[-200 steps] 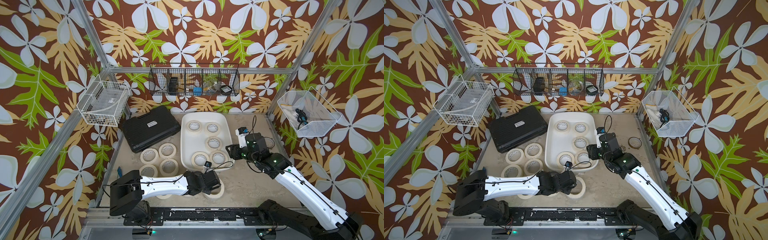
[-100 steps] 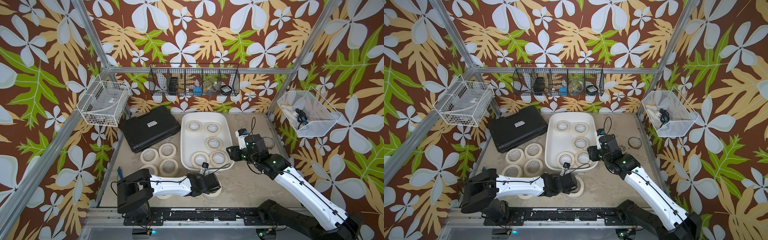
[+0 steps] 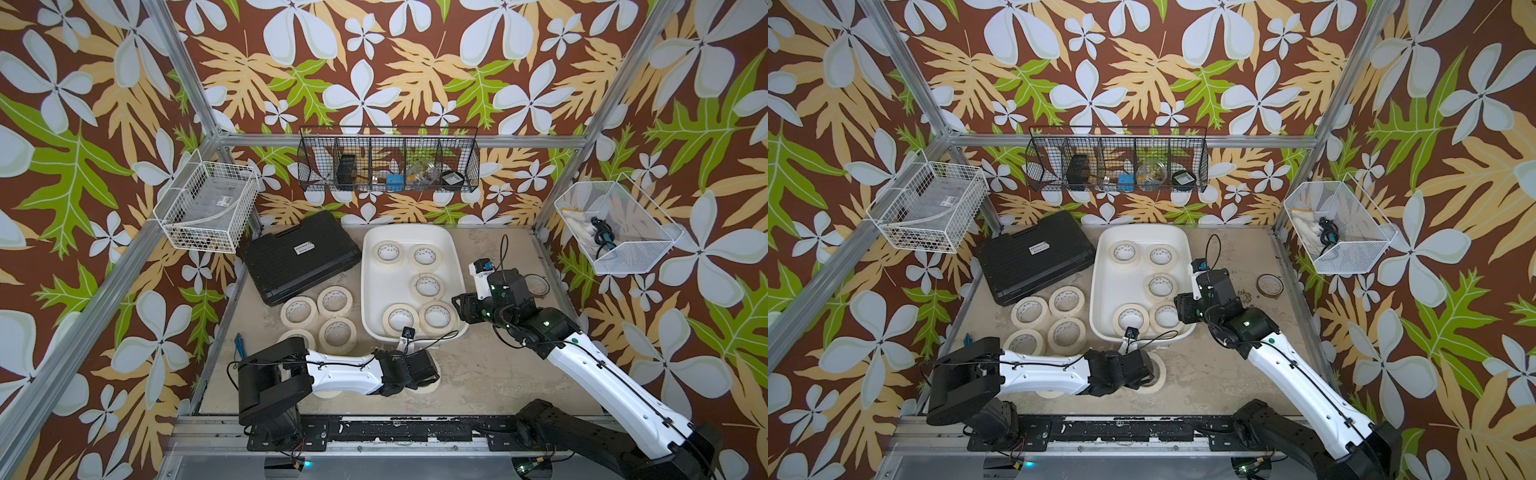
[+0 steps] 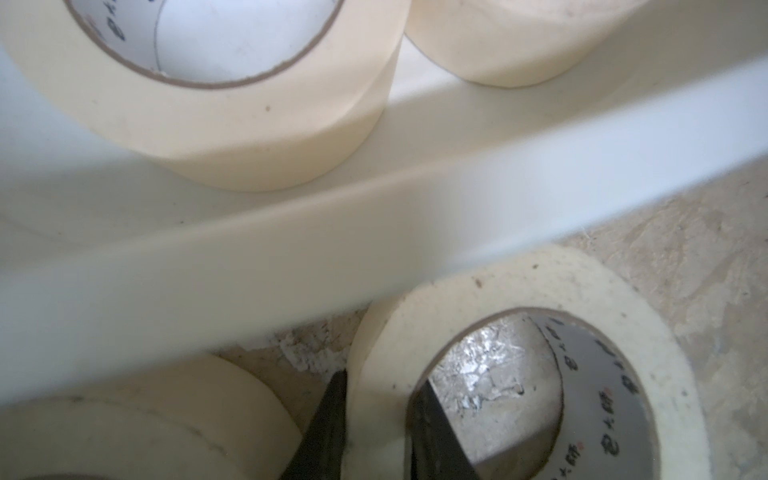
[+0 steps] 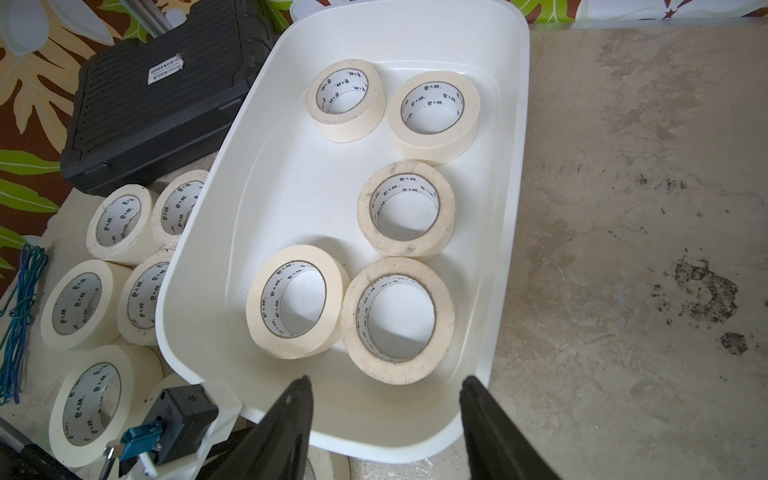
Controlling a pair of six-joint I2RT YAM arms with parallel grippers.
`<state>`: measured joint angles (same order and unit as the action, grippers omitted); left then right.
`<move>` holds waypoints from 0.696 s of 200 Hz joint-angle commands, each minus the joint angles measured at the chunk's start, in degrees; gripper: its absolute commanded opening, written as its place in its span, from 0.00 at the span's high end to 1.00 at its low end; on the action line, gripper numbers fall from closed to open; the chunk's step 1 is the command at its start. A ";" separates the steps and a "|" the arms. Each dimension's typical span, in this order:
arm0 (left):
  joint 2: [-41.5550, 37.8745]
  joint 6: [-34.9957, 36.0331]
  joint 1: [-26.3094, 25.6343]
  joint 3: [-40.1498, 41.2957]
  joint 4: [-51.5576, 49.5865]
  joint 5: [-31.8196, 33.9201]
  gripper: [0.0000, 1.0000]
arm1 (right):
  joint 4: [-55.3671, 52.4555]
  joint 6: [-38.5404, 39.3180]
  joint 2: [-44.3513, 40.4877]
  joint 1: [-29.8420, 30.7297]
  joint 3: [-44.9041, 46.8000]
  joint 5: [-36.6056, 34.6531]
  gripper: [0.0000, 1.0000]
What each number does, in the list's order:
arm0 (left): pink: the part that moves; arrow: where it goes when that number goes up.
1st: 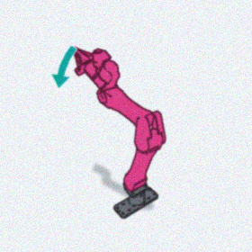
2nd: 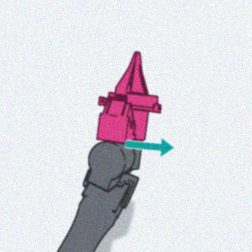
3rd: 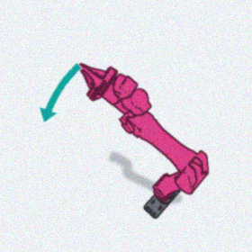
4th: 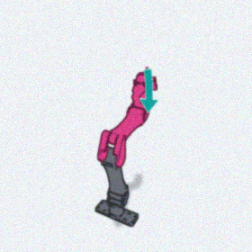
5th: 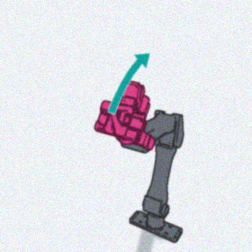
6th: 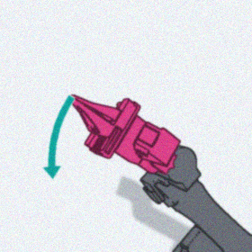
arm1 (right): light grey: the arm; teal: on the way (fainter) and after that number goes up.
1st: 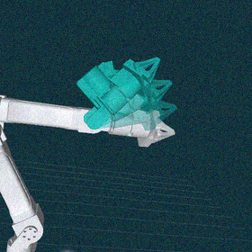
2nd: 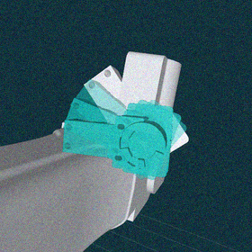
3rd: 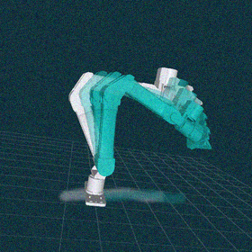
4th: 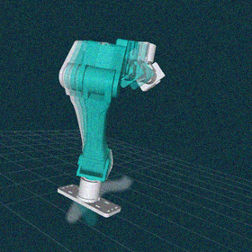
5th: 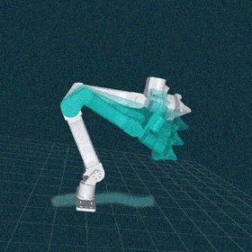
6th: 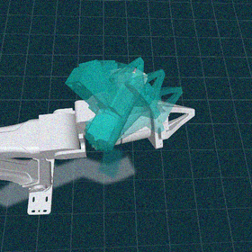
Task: Take out the art tape in the storage box
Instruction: Place the art tape at the center of the board.
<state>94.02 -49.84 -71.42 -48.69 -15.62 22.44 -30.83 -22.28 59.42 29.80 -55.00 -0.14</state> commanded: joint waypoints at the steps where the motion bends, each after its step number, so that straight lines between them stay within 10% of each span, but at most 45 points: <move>1: -1.15 -0.24 -0.29 -0.26 -0.33 0.50 0.74 | -0.25 0.40 -0.24 0.02 -0.54 0.14 0.39; 44: -3.13 -0.64 -0.48 -0.53 -2.49 1.98 0.56 | -0.17 0.64 -0.40 0.01 -0.30 0.31 0.39; 139: -12.73 7.77 -0.57 0.99 -3.20 -9.55 0.57 | 0.15 0.99 -0.44 0.00 -0.39 3.14 0.40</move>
<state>84.77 -45.87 -71.85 -47.27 -17.78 16.25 -31.22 -21.65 59.24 29.80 -55.18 1.67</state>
